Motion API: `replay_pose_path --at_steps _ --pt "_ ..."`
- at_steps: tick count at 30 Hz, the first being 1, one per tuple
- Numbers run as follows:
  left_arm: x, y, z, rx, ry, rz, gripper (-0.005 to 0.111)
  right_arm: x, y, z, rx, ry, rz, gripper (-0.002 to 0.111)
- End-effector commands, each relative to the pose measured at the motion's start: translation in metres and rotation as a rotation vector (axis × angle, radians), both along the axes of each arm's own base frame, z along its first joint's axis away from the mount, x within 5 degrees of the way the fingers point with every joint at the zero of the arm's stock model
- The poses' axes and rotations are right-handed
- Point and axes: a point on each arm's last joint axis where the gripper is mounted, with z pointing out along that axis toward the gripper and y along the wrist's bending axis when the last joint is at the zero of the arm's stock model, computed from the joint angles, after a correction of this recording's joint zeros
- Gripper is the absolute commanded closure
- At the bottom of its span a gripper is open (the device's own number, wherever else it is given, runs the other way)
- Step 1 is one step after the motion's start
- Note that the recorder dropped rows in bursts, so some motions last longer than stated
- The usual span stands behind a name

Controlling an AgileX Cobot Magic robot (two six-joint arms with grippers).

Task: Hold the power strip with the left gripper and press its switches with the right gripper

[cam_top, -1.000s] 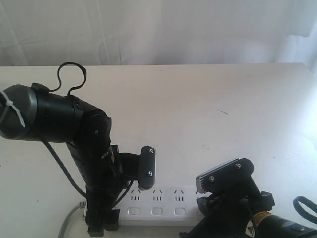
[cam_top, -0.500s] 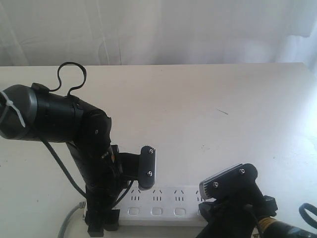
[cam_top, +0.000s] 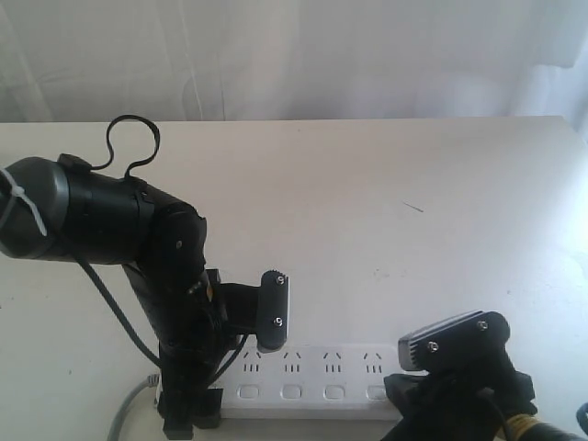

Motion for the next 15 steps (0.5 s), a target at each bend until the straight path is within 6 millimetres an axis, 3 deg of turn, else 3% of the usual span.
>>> replay_pose_path --at_steps 1,3,6,11,13,15 --pt "-0.005 0.005 -0.012 0.048 0.062 0.005 0.107 0.0 -0.001 0.019 0.095 -0.119 0.026 0.108" --pt "-0.003 0.004 -0.012 0.035 0.041 0.008 0.102 0.002 0.001 0.036 0.171 -0.242 0.046 0.108" --pt "-0.001 0.003 -0.012 0.019 0.017 0.011 0.082 0.003 0.0 0.062 0.283 -0.421 0.067 0.108" --pt "0.002 0.001 -0.011 -0.001 -0.016 0.039 0.024 0.001 -0.006 0.091 0.271 -0.708 0.093 0.108" --pt "0.003 0.001 -0.011 0.005 -0.024 0.043 0.014 0.0 -0.009 0.1 0.214 -0.817 0.104 0.108" --pt "0.003 0.001 -0.011 0.006 -0.025 0.042 0.012 -0.002 -0.012 0.107 0.166 -0.91 0.105 0.108"
